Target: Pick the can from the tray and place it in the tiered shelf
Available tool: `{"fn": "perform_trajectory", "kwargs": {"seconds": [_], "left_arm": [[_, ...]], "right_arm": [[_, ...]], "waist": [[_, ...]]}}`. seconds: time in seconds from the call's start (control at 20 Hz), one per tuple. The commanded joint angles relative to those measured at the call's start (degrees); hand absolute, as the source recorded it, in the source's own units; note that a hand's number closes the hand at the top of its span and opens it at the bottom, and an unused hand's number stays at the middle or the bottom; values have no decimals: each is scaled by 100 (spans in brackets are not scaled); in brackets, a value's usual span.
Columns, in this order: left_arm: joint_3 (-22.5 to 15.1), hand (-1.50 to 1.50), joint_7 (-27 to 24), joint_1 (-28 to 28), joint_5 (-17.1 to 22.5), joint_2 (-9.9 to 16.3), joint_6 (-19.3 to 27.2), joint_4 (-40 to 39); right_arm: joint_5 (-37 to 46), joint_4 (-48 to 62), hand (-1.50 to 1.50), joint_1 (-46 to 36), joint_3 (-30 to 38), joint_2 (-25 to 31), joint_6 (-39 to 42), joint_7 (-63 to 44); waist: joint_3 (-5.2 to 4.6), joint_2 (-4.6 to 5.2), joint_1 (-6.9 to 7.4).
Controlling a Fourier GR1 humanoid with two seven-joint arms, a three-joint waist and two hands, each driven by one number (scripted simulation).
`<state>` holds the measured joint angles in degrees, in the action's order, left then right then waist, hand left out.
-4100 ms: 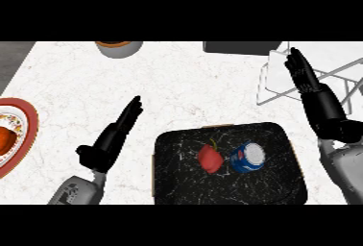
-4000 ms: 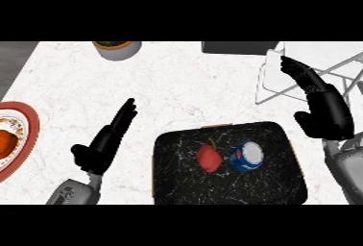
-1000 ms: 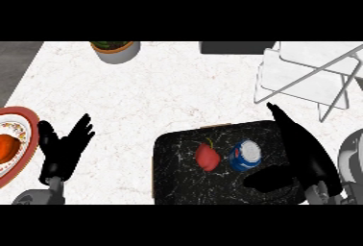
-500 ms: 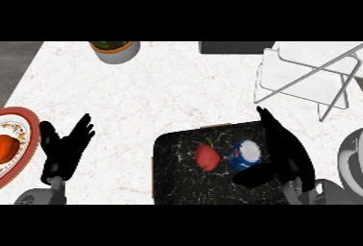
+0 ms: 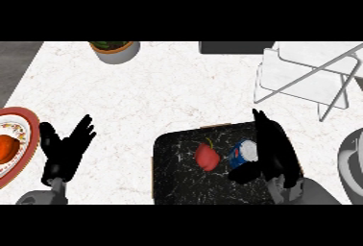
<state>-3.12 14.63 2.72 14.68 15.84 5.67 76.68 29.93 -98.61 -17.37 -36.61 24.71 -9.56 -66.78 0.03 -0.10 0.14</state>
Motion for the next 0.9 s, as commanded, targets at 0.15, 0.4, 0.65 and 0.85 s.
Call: {"fn": "perform_trajectory", "kwargs": {"seconds": [0.15, 0.4, 0.65, 0.85], "left_arm": [[-58, 0, 18, -54, -195, -256, 65, 14], [142, 0, 144, -51, -312, -85, -160, 149], [200, 0, -104, -212, -253, -176, -200, 57], [235, 0, 272, -96, -314, -161, -158, 225]], "right_arm": [[504, 966, -150, 107, 309, -780, -132, 98], [803, 1056, -150, 38, 740, -1091, 238, 366], [169, 1289, 150, 163, 351, -924, 1143, 984], [437, 1282, 150, 418, 373, -1082, 886, 1511]], "waist": [[-2, 13, 16], [-3, 9, 4], [-5, 22, 79], [-2, 8, 2]]}}
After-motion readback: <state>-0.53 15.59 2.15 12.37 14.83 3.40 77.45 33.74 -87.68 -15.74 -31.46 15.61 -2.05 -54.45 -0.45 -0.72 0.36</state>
